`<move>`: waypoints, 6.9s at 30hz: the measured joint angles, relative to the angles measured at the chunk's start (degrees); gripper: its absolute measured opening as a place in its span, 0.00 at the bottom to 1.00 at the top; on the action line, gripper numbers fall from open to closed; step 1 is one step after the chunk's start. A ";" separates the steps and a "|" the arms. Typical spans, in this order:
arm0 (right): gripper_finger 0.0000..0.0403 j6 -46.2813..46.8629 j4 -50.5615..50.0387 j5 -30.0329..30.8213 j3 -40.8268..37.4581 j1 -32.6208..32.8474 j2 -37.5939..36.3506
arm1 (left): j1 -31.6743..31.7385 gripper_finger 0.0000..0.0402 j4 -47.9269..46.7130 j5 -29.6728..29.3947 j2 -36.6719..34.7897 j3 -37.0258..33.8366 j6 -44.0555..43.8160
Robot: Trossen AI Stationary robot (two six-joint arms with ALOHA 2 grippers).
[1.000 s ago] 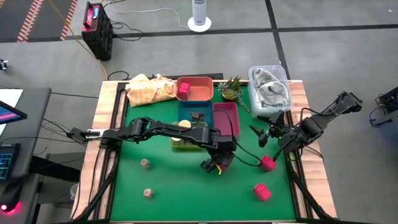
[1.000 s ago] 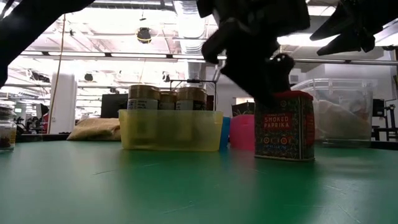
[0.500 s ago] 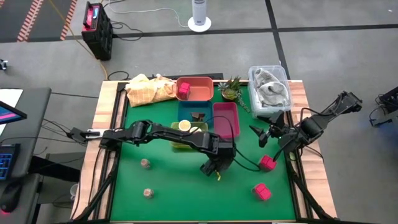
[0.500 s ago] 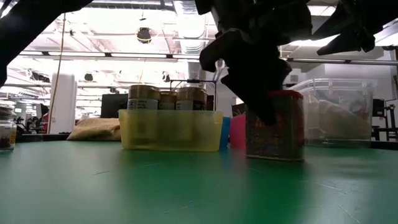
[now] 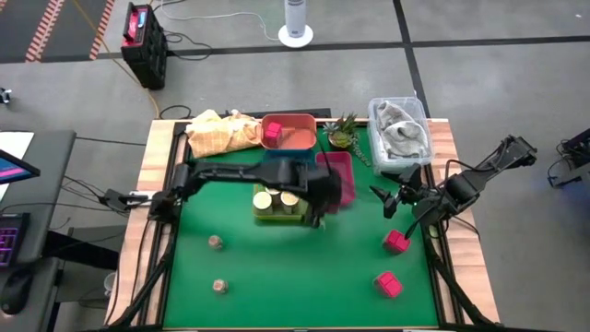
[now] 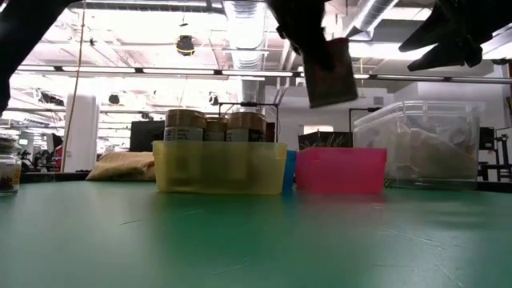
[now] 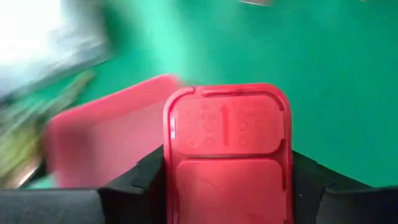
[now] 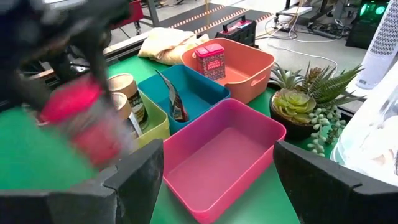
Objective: Sort spices by type
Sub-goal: Put the left red seasoning can into the orange bin, then put the top red seasoning can into the orange bin
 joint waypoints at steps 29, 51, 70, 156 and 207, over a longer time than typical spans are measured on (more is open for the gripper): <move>0.81 -3.26 2.41 0.00 0.00 0.00 0.01 | 31.31 0.52 -3.51 -8.27 -1.60 -5.91 -34.93; 0.81 -5.12 5.13 -0.78 -0.02 0.73 0.38 | 28.99 0.52 1.75 -16.94 2.74 -9.07 -47.35; 0.81 -6.05 5.63 -0.13 -0.02 2.68 0.39 | 29.30 0.65 -0.66 -19.46 5.05 -9.07 -51.59; 0.95 37.65 -36.58 -57.35 19.65 14.40 37.38 | -18.68 0.69 47.44 -3.83 -17.15 -48.35 3.51; 0.44 -7.00 -1.27 -49.18 11.01 -11.52 37.42 | -10.79 0.69 52.82 -4.78 -16.46 -46.10 -13.08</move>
